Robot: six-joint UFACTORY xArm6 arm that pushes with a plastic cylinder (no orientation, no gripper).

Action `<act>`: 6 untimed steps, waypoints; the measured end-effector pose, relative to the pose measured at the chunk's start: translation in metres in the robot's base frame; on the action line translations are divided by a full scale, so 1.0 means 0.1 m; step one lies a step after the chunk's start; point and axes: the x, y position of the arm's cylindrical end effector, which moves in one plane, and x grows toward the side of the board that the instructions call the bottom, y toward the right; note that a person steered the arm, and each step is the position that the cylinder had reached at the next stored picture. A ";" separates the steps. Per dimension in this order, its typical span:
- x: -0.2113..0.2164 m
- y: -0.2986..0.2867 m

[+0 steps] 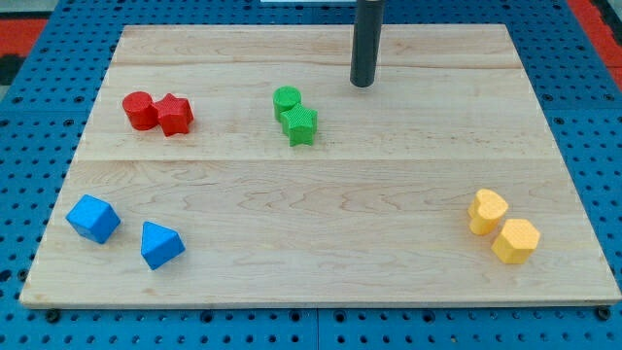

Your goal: Move your arm at the bottom of the red star

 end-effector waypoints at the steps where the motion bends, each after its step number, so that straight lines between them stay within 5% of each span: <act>1: -0.05 -0.01; 4: 0.03 0.12; 6: 0.81 0.07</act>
